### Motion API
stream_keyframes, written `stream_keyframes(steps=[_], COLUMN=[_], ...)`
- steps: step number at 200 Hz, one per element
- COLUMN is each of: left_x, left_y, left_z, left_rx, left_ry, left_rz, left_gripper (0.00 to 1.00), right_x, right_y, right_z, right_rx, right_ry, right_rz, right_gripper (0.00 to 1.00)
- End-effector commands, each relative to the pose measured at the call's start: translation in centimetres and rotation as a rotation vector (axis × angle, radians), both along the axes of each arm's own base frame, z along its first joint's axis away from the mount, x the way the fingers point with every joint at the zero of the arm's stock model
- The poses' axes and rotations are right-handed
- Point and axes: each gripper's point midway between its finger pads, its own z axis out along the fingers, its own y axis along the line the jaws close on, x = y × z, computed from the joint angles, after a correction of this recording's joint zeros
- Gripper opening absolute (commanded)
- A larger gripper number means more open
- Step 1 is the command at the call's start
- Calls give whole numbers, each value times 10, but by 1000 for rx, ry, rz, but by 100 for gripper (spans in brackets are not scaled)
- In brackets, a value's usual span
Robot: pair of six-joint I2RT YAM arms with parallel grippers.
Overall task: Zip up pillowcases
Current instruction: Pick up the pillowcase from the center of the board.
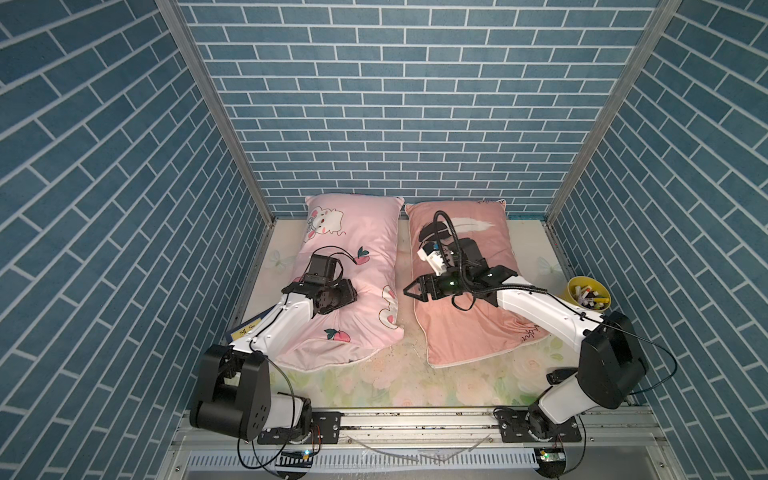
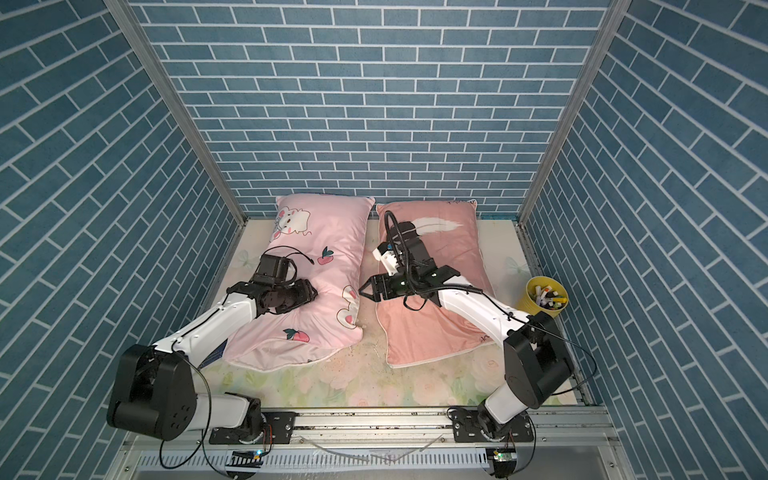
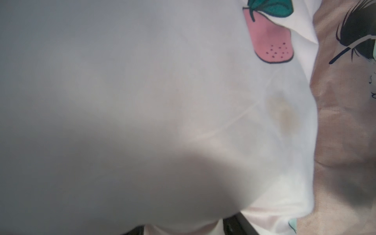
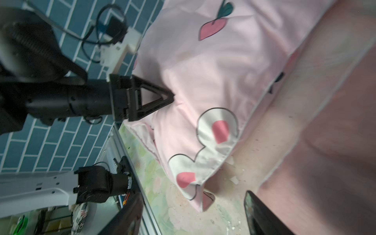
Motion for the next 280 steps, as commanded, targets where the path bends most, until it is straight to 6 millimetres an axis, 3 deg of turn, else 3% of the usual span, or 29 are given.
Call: stream_keyframes(steps=[1, 17, 35, 74, 110, 136, 178, 236, 280], left_x=[30, 33, 35, 36, 38, 38, 36, 34, 33], left_y=[-5, -5, -6, -7, -7, -8, -7, -8, -7], left_z=[16, 16, 17, 20, 20, 19, 16, 13, 12], left_rx=[-33, -30, -32, -40, -41, -43, -39, -43, -40], left_ry=[-103, -100, -101, -106, -106, -105, -99, -93, -86], left_rz=[6, 5, 3, 4, 3, 2, 2, -1, -3], left_gripper=[60, 60, 60, 59, 59, 58, 58, 58, 59], right_x=[-19, -30, -36, -37, -66, -83, -92, -96, -98], right_y=[23, 37, 46, 48, 57, 53, 44, 36, 33], right_z=[-30, -46, -65, -95, -106, -111, -107, -112, -107], right_rx=[25, 35, 33, 43, 66, 81, 108, 107, 112], right_ry=[36, 49, 59, 74, 147, 191, 223, 257, 265], right_rz=[95, 122, 126, 65, 97, 84, 41, -2, -13], right_gripper=[82, 87, 99, 99, 99, 97, 84, 51, 32])
